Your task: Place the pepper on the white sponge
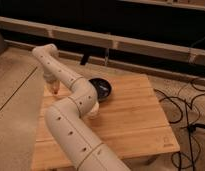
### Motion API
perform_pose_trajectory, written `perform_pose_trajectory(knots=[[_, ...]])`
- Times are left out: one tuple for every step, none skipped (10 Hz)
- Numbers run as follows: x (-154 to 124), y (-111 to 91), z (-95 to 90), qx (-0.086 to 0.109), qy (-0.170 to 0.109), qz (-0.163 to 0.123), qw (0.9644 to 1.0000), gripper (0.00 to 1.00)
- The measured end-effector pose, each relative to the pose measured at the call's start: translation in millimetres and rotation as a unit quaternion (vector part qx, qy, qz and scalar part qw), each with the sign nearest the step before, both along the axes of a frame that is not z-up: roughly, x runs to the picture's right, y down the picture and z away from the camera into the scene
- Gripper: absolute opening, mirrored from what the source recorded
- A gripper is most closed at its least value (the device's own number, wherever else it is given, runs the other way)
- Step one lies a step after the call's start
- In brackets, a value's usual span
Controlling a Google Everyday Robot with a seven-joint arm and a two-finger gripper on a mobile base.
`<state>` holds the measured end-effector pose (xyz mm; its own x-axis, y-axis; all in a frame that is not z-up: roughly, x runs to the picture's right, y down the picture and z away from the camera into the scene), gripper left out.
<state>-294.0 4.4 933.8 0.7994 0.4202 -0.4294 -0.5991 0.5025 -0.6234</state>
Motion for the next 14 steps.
perform_pose_trajectory(knots=[[0,0,0.0,0.0,0.0,0.0,1.0,0.0],[0,0,0.0,0.0,0.0,0.0,1.0,0.0],[0,0,0.0,0.0,0.0,0.0,1.0,0.0],[0,0,0.0,0.0,0.0,0.0,1.0,0.0],[0,0,0.0,0.0,0.0,0.0,1.0,0.0],[0,0,0.0,0.0,0.0,0.0,1.0,0.0],[-8,-13,-9.1,0.021,-0.002,-0.014,0.9997,0.0],[-19,-25,-17.9,0.04,-0.008,-0.028,0.9988,0.0],[-37,-37,-29.0,0.063,-0.017,-0.046,0.9968,0.0],[-50,-44,-37.6,0.079,-0.023,-0.053,0.9952,0.0],[-59,-49,-43.0,0.086,-0.028,-0.05,0.9946,0.0],[-62,-48,-44.5,0.085,-0.028,-0.045,0.995,0.0],[-66,-47,-46.4,0.083,-0.031,-0.036,0.9954,0.0],[-69,-45,-48.2,0.082,-0.034,-0.034,0.9955,0.0]])
